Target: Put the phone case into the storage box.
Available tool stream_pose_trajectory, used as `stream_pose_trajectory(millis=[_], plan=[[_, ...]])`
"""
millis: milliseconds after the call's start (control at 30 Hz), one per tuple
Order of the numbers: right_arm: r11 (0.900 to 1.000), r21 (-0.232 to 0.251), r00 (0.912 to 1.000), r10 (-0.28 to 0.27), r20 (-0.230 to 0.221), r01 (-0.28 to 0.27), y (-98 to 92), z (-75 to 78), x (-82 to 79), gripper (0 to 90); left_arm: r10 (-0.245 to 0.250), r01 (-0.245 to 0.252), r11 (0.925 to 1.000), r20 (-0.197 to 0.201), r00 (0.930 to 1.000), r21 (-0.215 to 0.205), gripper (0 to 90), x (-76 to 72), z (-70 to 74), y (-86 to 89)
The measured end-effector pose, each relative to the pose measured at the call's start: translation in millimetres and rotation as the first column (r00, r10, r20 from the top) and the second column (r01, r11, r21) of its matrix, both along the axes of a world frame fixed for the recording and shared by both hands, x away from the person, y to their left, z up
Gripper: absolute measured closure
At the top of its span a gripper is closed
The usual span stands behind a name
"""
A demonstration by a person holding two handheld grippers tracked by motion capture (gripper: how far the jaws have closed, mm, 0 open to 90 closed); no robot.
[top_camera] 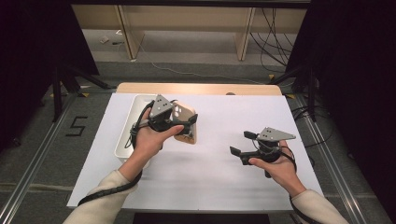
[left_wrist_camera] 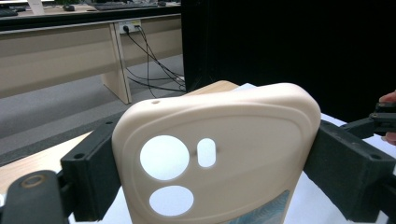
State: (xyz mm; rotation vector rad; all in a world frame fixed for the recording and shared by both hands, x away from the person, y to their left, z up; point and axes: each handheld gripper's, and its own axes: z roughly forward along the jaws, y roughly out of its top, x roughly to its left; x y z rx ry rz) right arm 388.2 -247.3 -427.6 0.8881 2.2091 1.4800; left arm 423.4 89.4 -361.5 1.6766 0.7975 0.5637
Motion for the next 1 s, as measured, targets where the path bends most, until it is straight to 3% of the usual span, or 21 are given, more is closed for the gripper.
stream_pose_trajectory(millis=[1000], plan=[[0.999, 0.015, 0.9992, -0.039, 0.011, 0.039, -19.9, -3.7, -8.4, 15.0, 0.018, -0.018, 0.9996, -0.001, 0.9998, 0.02, 11.5, 3.1, 4.6, 10.6]])
